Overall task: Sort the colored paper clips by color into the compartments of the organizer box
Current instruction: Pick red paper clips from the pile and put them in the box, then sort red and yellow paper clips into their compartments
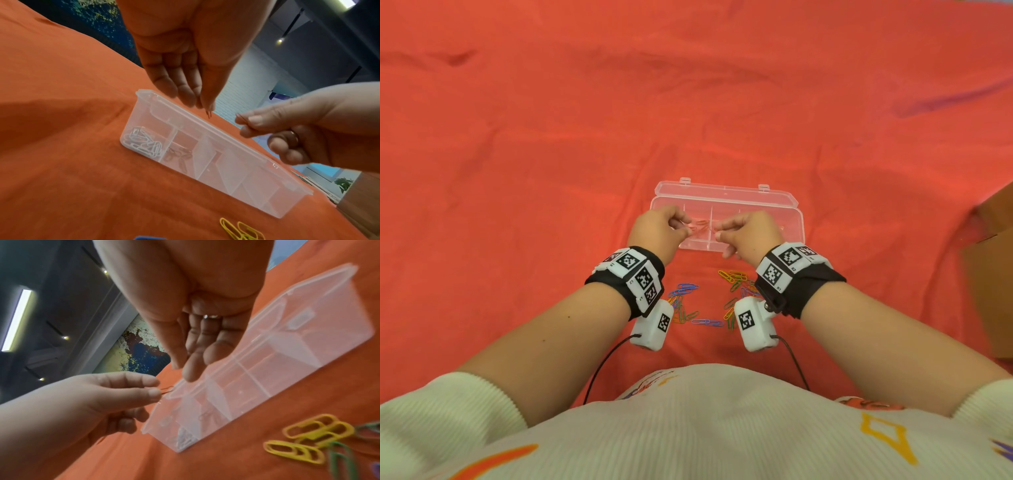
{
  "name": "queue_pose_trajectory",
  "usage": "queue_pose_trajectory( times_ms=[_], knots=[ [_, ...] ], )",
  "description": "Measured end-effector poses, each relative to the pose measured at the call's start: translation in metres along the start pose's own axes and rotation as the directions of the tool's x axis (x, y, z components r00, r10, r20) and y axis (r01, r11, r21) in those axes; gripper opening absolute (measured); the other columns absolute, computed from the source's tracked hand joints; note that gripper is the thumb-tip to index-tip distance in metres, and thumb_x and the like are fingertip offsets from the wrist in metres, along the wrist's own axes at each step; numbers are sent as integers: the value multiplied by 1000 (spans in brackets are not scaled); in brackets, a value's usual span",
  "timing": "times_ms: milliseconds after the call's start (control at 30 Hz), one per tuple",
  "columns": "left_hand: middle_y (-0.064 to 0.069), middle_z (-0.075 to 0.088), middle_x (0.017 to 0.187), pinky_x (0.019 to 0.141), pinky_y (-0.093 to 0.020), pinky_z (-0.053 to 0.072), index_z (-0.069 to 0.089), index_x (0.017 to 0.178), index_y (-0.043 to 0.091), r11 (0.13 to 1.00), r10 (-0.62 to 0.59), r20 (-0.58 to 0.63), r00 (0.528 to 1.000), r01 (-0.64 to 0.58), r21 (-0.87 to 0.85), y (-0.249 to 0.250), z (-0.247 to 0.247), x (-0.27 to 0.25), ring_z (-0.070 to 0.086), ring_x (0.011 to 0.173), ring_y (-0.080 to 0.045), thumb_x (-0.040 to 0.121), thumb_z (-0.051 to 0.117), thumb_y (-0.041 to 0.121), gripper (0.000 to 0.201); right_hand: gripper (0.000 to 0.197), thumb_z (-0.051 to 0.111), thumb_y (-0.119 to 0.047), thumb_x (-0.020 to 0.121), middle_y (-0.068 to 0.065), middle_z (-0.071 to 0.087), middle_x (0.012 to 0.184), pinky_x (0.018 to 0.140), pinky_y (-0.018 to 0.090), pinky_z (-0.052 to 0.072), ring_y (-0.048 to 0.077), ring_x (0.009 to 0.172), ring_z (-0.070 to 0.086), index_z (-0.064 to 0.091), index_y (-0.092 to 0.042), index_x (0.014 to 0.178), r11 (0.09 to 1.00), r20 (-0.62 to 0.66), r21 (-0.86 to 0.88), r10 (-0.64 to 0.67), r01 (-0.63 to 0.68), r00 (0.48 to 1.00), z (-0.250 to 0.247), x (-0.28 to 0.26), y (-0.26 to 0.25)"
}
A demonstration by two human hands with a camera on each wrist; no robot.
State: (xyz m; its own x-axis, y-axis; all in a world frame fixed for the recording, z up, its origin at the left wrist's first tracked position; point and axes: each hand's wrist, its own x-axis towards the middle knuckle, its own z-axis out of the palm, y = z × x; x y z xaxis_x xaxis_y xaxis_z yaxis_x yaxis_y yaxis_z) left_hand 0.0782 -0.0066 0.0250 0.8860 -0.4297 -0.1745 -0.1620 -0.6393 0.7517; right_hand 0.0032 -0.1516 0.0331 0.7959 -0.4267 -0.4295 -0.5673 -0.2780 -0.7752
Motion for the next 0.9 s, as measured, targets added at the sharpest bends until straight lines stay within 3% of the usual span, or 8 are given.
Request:
queue_pose_trajectory(
  times_ms=[100, 167, 267, 400, 467, 567, 733, 900],
  knots=[
    [0, 67, 78, 64, -31, 46, 67, 88, 20, 998, -9, 5, 1000, 9, 57, 1, 1, 6, 55, 65, -16, 80, 61, 11, 14, 14, 61, -10, 85, -8, 52, 28, 49, 18, 46, -1, 28, 51, 71, -12, 95, 1000, -36, -19, 16, -17, 999, 5, 9, -12],
    [2, 66, 81, 64, -27, 43, 67, 90, 20, 997, -12, 17, 1000, 10, 76, 1, 0, 9, 55, 68, -15, 81, 60, 11, 15, 15, 60, -11, 86, -8, 51, 26, 52, 22, 46, -1, 27, 50, 70, -12, 97, 999, -39, -40, 24, -26, 999, 8, 12, -16],
    [-1, 70, 89, 67, -25, 43, 68, 92, 19, 996, -4, 22, 1000, 2, 87, 0, 1, 12, 57, 74, -15, 82, 57, 12, 17, 20, 55, -8, 89, 3, 67, 49, 50, 22, 44, 0, 27, 49, 70, -13, 98, 997, -8, -64, 32, -32, 999, 11, 15, -18],
    [0, 70, 99, 73, -26, 44, 68, 97, 22, 996, 10, 27, 1000, -12, 89, -3, 3, 11, 57, 80, -15, 83, 57, 16, 19, 29, 48, -4, 90, 2, 62, 45, 50, 23, 45, 2, 34, 54, 70, -20, 99, 998, 24, -51, 29, -28, 999, 9, 11, -15],
    [0, 65, 101, 74, -27, 43, 66, 101, 24, 996, 47, 17, 999, -48, 81, -4, 5, 7, 54, 82, -13, 81, 59, 18, 22, 31, 49, -3, 87, 14, 70, 68, 52, 27, 45, 15, 48, 63, 69, -27, 85, 1000, 10, -27, -6, 6, 1000, 6, 8, -10],
    [0, 57, 92, 67, -24, 38, 64, 99, 25, 990, 128, 24, 991, -129, 48, -3, 11, -3, 47, 69, -9, 78, 61, 16, 23, 24, 55, -3, 85, 7, 70, 81, 45, 14, 44, 8, 43, 59, 67, -23, 79, 996, -13, -27, -86, 85, 996, -4, 3, 3],
    [6, 52, 86, 78, -32, 47, 65, 95, 23, 951, 262, 220, 940, -290, 106, -8, 31, -24, 54, 83, -15, 80, 58, 15, 18, 15, 62, -5, 82, -5, 63, 67, 49, 11, 44, 2, 39, 53, 69, -18, 86, 978, 158, -176, -82, 110, 984, -29, -11, 34],
    [-3, 58, 116, 96, -41, 44, 60, 118, 23, 853, 268, 517, 813, -450, 265, -14, 54, -32, 52, 111, -23, 84, 51, 16, 35, 23, 68, -3, 76, -3, 66, 70, 57, 22, 46, 5, 43, 53, 65, -25, 72, 883, 390, -465, 143, 60, 910, -44, -27, 68]
  ],
)
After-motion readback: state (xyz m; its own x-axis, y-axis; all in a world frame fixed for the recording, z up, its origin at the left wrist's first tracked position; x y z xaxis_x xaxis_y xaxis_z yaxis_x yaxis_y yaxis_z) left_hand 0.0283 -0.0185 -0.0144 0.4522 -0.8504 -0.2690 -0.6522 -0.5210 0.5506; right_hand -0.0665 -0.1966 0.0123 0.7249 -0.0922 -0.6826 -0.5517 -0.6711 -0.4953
